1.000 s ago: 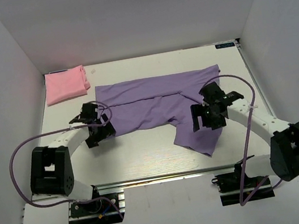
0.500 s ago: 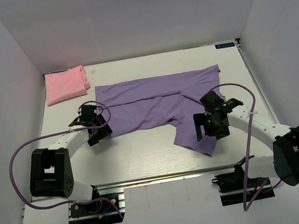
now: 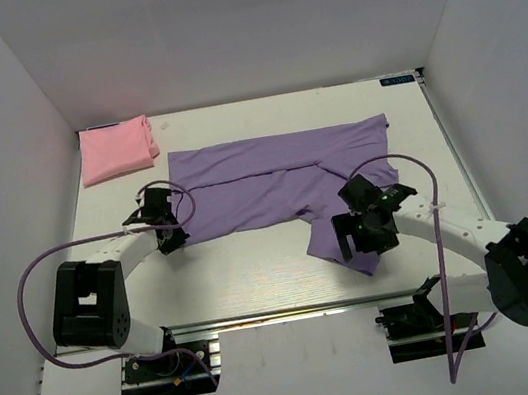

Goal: Fold and stack the t-shirts
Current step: Grap the side of the flattened tshirt closest away from the robot with both arms, then fold the other side of the tshirt into a rectangle, then rotate the tshirt 90 degrees

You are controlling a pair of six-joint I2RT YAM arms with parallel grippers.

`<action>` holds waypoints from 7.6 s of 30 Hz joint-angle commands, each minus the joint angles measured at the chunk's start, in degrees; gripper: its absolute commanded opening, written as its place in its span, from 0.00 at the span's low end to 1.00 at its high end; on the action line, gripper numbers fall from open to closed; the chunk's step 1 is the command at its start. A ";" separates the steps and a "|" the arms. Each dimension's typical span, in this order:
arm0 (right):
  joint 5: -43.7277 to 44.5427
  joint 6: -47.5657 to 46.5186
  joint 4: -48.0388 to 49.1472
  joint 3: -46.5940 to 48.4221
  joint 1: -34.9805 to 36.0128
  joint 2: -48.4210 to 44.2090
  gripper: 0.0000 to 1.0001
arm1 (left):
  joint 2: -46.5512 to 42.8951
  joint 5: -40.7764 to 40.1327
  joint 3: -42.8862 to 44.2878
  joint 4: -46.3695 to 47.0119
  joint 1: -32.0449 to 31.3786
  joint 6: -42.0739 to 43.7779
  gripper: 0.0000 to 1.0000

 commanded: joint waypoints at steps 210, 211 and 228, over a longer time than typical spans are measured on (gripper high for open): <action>7.35 4.64 2.88 73.64 -1.92 62.97 0.90 | -1.81 -7.92 23.01 -10.58 -7.97 -0.95 1.00; 7.62 4.99 2.18 74.08 -2.10 63.60 0.90 | -1.02 -5.03 23.71 -8.13 -7.17 0.54 1.00; 0.51 -3.06 4.79 90.07 -14.48 79.07 0.90 | 13.91 13.09 39.10 -1.51 1.63 11.87 1.00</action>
